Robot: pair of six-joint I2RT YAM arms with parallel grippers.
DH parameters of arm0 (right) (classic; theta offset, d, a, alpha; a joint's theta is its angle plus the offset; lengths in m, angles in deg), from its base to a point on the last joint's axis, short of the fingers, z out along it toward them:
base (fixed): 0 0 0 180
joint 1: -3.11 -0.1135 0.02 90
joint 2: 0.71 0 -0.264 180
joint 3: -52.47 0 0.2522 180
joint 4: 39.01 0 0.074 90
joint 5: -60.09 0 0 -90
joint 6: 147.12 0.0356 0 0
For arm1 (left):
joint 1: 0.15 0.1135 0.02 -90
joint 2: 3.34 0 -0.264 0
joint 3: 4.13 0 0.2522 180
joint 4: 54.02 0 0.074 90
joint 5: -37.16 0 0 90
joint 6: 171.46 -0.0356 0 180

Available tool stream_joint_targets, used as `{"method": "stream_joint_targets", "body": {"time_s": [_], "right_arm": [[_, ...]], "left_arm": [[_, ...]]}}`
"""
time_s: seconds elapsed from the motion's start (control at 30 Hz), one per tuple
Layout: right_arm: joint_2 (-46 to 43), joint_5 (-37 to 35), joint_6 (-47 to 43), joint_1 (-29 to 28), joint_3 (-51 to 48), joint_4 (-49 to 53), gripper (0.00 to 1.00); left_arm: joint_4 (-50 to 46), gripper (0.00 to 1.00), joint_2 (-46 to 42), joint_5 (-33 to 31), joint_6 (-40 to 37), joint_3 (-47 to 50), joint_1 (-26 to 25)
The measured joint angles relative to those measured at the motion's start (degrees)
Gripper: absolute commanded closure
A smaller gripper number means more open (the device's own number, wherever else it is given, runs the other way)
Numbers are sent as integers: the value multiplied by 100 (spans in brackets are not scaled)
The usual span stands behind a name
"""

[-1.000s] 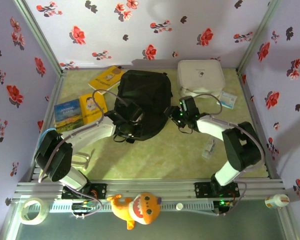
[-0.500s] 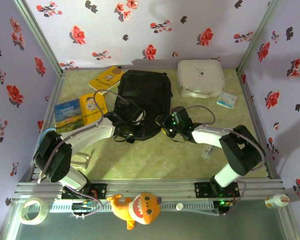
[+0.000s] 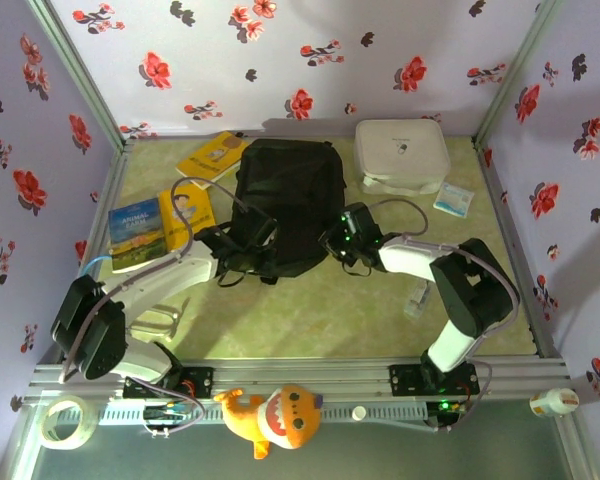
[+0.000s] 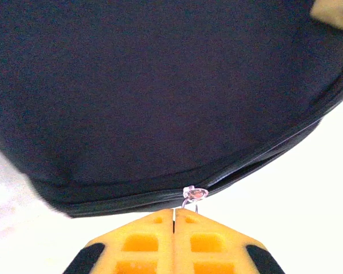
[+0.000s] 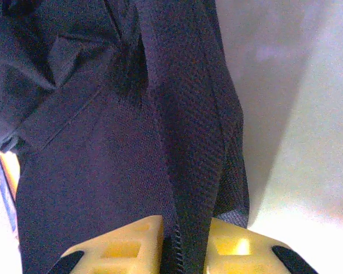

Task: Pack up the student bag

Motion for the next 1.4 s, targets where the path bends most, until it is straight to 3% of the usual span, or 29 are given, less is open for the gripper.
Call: {"method": "stream_joint_targets", "body": {"time_s": [0.13, 0.3, 0.43, 0.7, 0.87, 1.0, 1.4], "right_arm": [[155, -70, -225, 262, 116, 7, 74], [116, -260, -258, 328, 90, -153, 44], [-387, -487, 81, 280, -313, -282, 34], [-1469, -769, 863, -343, -752, 28, 25], [-1569, -822, 1346, -610, -903, 70, 23], [-1381, -922, 1766, -713, -1060, -140, 28], [-767, -962, 2164, -699, -1215, -885, 75]], "left_arm": [[214, 100, 31, -81, -74, 289, 146], [433, 100, 133, 201, -225, 295, 179], [669, 100, 138, 619, -376, 293, 179], [894, 100, 258, 1165, -581, 76, 98], [1060, 100, 413, 1346, -699, -160, 7], [1019, 100, 459, 1346, -811, -345, -22], [920, 100, 595, 1165, -824, -564, -22]]}}
